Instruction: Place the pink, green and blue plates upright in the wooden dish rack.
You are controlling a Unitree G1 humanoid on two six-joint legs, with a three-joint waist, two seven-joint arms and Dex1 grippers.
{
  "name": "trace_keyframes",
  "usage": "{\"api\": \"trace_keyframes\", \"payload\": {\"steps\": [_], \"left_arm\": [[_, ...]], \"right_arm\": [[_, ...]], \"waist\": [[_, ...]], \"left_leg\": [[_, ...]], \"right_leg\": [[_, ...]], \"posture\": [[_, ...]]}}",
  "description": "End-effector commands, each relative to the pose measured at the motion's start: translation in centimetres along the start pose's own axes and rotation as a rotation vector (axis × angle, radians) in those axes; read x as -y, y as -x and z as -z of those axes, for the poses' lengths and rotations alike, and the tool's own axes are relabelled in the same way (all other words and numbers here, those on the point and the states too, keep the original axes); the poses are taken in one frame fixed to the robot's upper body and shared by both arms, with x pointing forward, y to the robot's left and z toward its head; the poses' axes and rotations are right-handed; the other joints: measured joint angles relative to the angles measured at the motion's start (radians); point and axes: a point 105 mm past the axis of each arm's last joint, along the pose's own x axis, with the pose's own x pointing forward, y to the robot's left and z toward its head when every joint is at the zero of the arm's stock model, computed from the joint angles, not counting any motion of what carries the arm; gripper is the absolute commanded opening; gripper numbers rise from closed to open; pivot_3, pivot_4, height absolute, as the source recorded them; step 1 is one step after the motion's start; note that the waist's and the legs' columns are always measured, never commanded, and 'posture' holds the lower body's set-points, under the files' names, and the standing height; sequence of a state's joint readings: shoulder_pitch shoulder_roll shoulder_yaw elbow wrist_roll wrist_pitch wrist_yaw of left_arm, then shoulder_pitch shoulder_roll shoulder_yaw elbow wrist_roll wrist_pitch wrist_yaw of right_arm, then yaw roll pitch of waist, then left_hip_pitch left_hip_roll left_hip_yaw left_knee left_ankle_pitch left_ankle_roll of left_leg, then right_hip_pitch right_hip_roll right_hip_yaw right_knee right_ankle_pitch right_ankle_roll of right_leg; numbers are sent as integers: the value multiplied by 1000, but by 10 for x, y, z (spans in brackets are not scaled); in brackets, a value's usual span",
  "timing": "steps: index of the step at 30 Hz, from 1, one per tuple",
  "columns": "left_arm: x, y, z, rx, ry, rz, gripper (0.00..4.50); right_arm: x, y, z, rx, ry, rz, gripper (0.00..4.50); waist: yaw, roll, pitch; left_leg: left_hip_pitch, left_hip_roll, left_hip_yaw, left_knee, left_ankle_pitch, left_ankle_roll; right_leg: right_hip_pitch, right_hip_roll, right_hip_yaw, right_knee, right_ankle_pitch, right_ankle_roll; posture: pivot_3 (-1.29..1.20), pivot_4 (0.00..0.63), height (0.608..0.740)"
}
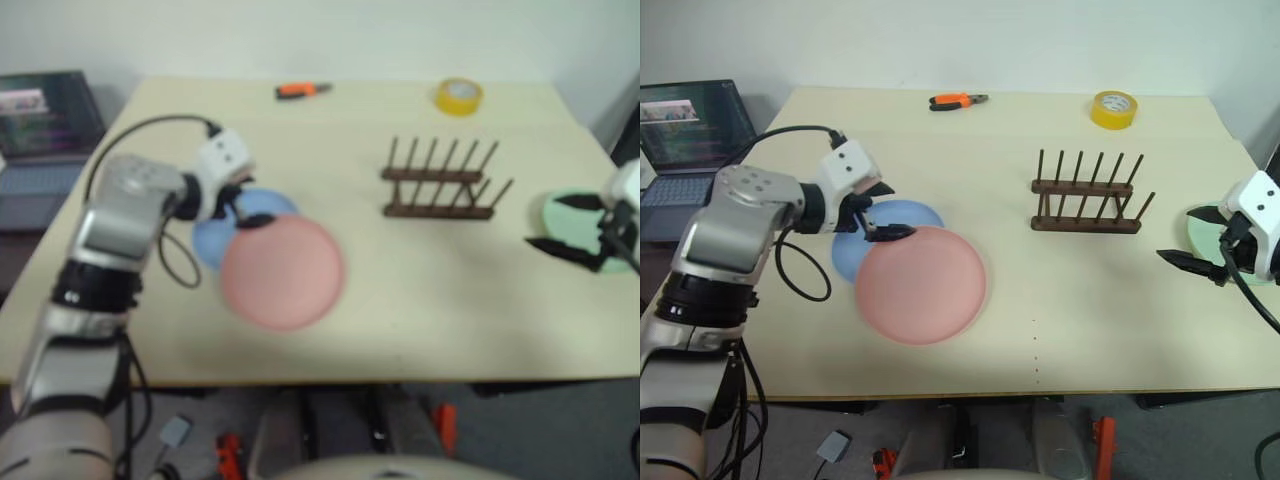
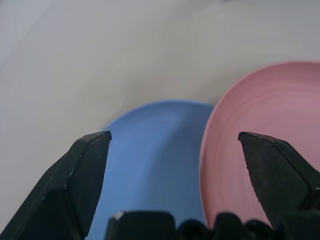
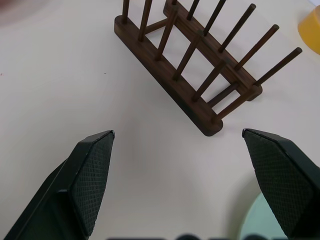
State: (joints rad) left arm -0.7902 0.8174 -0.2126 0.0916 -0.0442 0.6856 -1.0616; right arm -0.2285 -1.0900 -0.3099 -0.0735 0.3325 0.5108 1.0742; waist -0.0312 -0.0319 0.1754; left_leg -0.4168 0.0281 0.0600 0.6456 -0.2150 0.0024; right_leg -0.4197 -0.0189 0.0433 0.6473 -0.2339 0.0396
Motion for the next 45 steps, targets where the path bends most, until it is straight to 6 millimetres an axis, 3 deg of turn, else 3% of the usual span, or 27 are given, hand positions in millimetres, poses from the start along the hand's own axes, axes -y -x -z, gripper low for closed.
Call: {"api": "trace_keyframes", "payload": {"steps": [1, 8, 11, 22, 34, 45], "left_arm": [[2, 4, 4, -27, -23, 3, 4500], [6, 1, 16, -62, -4, 21, 4500], [6, 0, 15, -58, 1, 19, 3949], [3, 1, 17, -58, 10, 7, 62], [-1, 4, 15, -47, 10, 2, 26], [-5, 23, -17, 122, 12, 5, 26]], "right_arm": [[0, 2, -10, 24, 32, 12, 4479], [-1, 2, -9, 17, 31, 12, 4479], [-2, 2, -8, 14, 31, 14, 4500], [-1, 2, -8, 9, 35, 18, 4500], [-3, -1, -7, 9, 34, 15, 4500], [-22, 0, -32, 150, 6, -106, 4500]], "waist": [[0, 0, 0], [1, 0, 0], [1, 0, 0], [1, 0, 0], [1, 0, 0], [1, 0, 0]], "left_leg": [[0, 0, 0, 0, 0, 0], [0, 0, 0, 1, 0, 0], [0, 0, 0, 1, 0, 0], [0, 0, 0, 1, 0, 0], [1, 0, 0, 1, 0, 0], [0, 0, 0, 1, 0, 0]], "right_leg": [[0, 0, -1, 0, 0, 0], [0, 0, 0, 1, 0, 0], [0, 0, 0, 1, 0, 0], [0, 0, 0, 1, 0, 0], [0, 0, 0, 2, 0, 0], [0, 0, 0, 2, 0, 0]], "posture": [[0, 150, 740], [0, 150, 740], [0, 150, 740], [0, 150, 740], [0, 150, 740], [0, 150, 740]]}}
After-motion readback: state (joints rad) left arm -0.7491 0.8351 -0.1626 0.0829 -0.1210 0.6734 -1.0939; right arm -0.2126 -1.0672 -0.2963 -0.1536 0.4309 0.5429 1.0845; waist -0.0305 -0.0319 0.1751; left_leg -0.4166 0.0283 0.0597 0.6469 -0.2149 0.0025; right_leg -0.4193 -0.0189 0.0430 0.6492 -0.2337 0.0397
